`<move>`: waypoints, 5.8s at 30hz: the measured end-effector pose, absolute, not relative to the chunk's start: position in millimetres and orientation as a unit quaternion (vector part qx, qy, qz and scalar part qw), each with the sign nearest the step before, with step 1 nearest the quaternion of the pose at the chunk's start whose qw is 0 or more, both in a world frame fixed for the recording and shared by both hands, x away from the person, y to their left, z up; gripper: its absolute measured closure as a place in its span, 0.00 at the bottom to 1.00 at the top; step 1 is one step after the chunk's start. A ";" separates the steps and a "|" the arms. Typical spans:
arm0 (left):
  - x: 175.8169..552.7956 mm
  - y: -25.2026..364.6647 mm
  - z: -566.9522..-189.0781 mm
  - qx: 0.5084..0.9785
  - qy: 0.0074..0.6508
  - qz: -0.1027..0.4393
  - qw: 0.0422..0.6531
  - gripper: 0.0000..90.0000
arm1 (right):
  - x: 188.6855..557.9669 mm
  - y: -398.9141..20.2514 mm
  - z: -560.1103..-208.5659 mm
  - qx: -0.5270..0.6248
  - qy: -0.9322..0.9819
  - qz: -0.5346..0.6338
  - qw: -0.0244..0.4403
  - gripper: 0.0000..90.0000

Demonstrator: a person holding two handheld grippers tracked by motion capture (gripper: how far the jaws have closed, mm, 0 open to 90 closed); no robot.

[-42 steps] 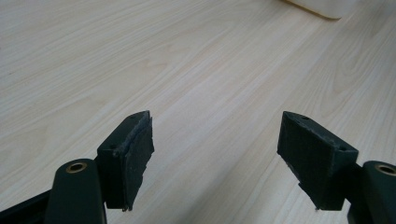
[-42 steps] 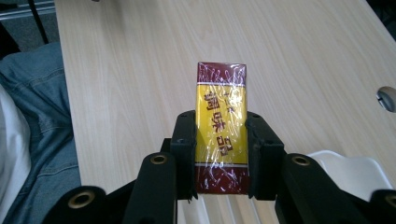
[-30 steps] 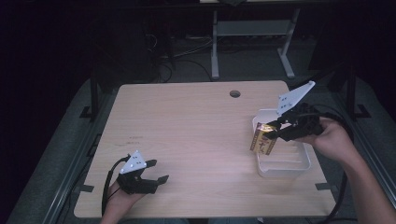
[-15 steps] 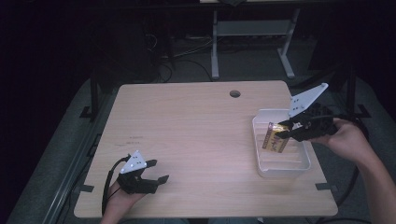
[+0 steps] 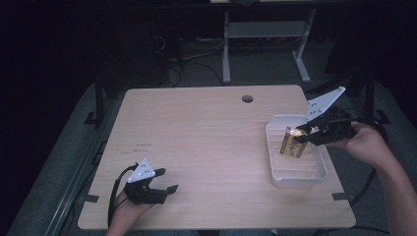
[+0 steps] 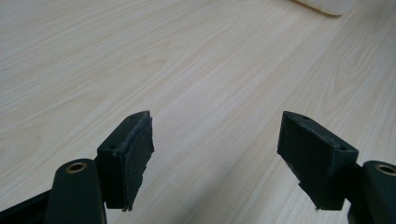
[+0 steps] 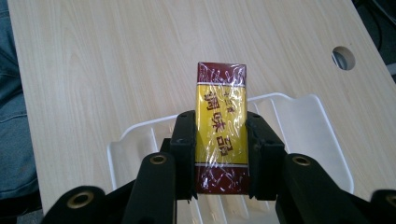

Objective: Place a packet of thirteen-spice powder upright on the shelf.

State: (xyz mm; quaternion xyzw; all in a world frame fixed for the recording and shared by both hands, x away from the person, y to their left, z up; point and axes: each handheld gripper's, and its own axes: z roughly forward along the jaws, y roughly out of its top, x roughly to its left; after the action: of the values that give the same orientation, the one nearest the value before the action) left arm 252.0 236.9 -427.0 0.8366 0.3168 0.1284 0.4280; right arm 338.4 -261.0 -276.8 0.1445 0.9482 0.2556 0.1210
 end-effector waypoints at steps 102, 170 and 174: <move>250.6 228.0 -429.9 0.841 0.313 0.115 0.426 0.28 | 327.2 -304.6 -308.9 0.165 0.940 0.270 0.130 0.56; 249.7 227.6 -428.1 0.841 0.308 0.115 0.429 0.28 | 235.5 -195.8 -396.9 0.123 0.921 0.368 0.042 0.38; 249.4 227.9 -427.7 0.841 0.306 0.115 0.430 0.28 | 232.8 -188.7 -403.9 0.134 0.918 0.372 0.037 0.35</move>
State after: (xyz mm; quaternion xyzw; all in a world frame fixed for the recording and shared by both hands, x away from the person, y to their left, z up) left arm 249.4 227.9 -427.7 0.8415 0.3063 0.1153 0.4299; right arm 232.8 -188.7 -403.9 0.1338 0.9179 0.3717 0.0373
